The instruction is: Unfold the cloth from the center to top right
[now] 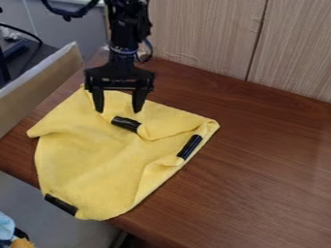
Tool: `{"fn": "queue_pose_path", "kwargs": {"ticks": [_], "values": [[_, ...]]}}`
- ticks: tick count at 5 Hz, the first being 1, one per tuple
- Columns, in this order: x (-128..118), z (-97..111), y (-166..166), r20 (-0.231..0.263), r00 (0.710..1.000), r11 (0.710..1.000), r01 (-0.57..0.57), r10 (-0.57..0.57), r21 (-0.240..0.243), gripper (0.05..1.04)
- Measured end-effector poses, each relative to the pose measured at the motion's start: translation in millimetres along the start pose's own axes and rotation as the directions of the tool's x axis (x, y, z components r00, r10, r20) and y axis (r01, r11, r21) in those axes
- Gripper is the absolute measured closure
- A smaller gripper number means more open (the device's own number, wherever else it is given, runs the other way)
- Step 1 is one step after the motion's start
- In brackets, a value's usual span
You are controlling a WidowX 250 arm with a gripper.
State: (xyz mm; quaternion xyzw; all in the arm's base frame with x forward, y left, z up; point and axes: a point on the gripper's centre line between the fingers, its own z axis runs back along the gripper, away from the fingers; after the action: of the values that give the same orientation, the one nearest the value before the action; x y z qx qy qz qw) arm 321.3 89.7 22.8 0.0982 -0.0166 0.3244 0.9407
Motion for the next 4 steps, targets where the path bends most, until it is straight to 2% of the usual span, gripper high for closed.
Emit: {"fn": "queue_pose_path", "kwargs": {"ticks": [2,3,4], "values": [[4.0,-21.0,7.4,-0.033,0.999,1.000,0.002,-0.002,-0.016,0.083],[11.5,-24.9,14.1,-0.028,0.999,1.000,0.014,-0.014,-0.012,0.083],[13.6,-36.6,16.2,-0.053,0.998,0.999,0.024,-0.025,-0.021,0.083]]}}
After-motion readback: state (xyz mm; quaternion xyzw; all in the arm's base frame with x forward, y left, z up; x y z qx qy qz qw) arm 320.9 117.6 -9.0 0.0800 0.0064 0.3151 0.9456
